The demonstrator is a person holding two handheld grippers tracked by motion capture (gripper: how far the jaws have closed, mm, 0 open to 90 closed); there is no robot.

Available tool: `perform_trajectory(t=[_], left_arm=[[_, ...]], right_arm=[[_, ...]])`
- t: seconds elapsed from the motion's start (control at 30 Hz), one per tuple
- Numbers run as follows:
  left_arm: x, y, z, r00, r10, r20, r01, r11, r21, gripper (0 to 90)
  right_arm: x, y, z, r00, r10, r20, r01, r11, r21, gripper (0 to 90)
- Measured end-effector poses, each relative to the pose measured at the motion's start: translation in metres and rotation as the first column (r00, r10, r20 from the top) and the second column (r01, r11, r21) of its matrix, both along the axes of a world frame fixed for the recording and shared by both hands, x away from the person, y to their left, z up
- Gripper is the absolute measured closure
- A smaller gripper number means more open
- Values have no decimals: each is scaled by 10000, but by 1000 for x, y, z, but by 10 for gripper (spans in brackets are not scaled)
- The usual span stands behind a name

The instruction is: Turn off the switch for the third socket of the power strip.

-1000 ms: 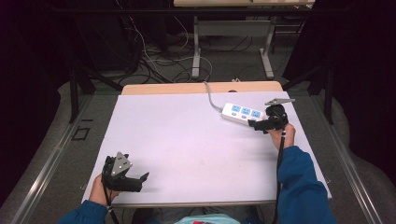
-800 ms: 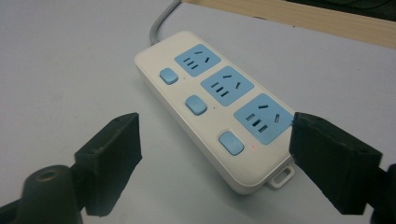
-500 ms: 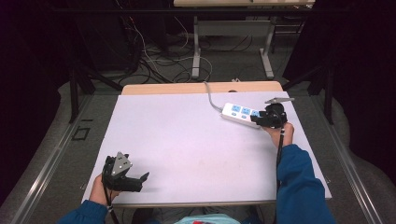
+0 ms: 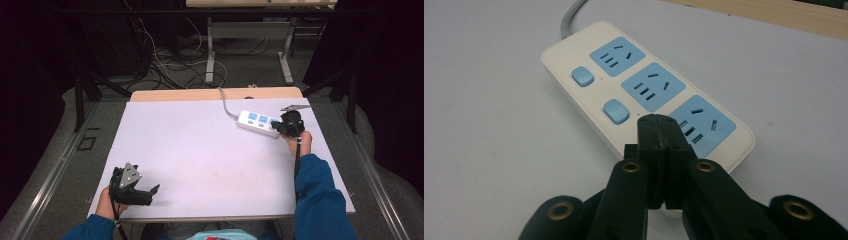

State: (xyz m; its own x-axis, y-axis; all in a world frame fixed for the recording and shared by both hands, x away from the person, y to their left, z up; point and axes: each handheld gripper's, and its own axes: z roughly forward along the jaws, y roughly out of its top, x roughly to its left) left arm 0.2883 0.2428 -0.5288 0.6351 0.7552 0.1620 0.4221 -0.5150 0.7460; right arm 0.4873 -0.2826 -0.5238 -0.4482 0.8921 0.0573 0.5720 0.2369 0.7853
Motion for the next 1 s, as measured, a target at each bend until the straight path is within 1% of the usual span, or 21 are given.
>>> perform_trajectory(t=[0.13, 0.2, 0.23, 0.43, 0.5, 0.53, 0.57, 0.6, 0.8, 0.87, 0.9, 0.97, 1.0], left_arm=[[0, 0, 0, 10000, -4, -12, 4, 10000, -2, 18], [0, 0, 0, 10000, -2, -11, 2, 10000, -4, 18], [0, 0, 0, 10000, 3, -13, -3, 10000, 1, 18], [0, 0, 0, 10000, 1, -3, -1, 10000, -7, 18], [0, 0, 0, 10000, 2, -6, -2, 10000, -4, 18], [0, 0, 0, 10000, 2, -8, -2, 10000, -7, 18], [0, 0, 0, 10000, 7, -8, -7, 10000, -6, 18], [0, 0, 0, 10000, 5, -8, -5, 10000, -4, 18], [0, 0, 0, 10000, 6, 6, -6, 10000, 15, 18], [0, 0, 0, 10000, 5, 15, -5, 10000, 16, 18], [0, 0, 0, 10000, 3, 28, -3, 10000, -2, 18], [0, 0, 0, 10000, 2, 27, -2, 10000, -6, 19], [0, 0, 0, 10000, 11, 21, -11, 10000, 17, 19]], right_arm=[[2, 2, -2, 10000, -87, -26, 87, 9998, -176, 900], [3, 3, -3, 9999, -132, -61, 131, 9998, -171, 900], [3, 3, -4, 9999, -135, -107, 132, 9995, -274, 900], [5, 7, -7, 9998, -146, -162, 140, 9991, -410, 900], [6, 6, -8, 9998, -102, -155, 94, 9985, -539, 900], [6, 7, -8, 9996, -175, -219, 163, 9985, -522, 900], [6, 6, -9, 9996, -181, -193, 170, 9983, -559, 900], [7, 6, -9, 9993, -266, -252, 253, 9983, -527, 900], [6, 5, -11, 9991, -334, -261, 323, 9986, -419, 900], [7, 4, -11, 9990, -317, -306, 309, 9992, -273, 900], [7, 3, -12, 9993, -301, -235, 295, 9993, -245, 900], [7, 2, -13, 9993, -303, -234, 300, 9995, -135, 900], [7, 2, -13, 9992, -318, -224, 314, 9994, -163, 900]])
